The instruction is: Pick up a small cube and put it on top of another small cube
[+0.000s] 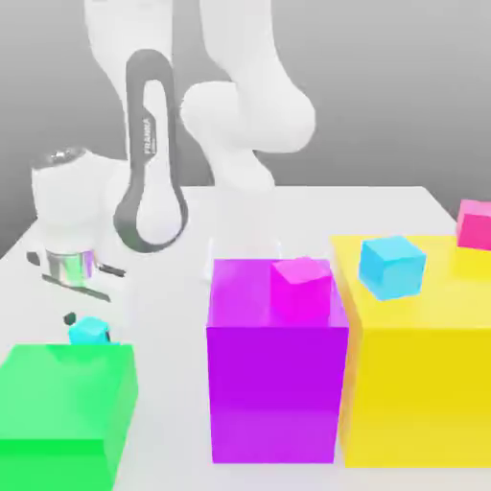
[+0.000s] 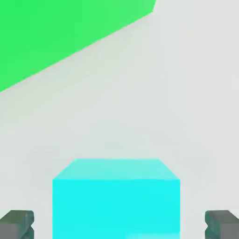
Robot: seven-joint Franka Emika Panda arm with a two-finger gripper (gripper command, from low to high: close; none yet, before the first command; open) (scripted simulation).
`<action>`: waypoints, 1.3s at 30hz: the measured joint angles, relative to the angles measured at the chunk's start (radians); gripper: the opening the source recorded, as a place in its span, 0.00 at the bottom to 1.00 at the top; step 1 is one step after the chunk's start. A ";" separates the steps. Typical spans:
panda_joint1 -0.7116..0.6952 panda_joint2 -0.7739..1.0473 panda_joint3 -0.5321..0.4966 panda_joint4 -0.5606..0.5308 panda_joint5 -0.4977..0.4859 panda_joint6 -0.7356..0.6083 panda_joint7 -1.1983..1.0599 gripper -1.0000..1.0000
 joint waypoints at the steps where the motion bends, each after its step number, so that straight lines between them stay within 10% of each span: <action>1: 0.000 0.000 0.000 0.000 0.000 0.000 0.000 0.00; 7: 0.018 -0.022 -0.023 -0.005 -0.022 -0.019 0.017 0.00; 15: 0.076 -0.287 -0.116 -0.030 -0.355 -0.253 0.283 0.00; 33: 0.479 -0.626 0.304 0.417 -0.231 -1.032 0.624 0.00; 37: 0.507 -0.611 0.347 0.378 -0.218 -0.977 0.651 0.00; 38: 0.508 -0.597 0.353 0.354 -0.218 -0.939 0.652 1.00; 39: 0.508 -0.597 0.353 0.354 -0.217 -0.939 0.652 1.00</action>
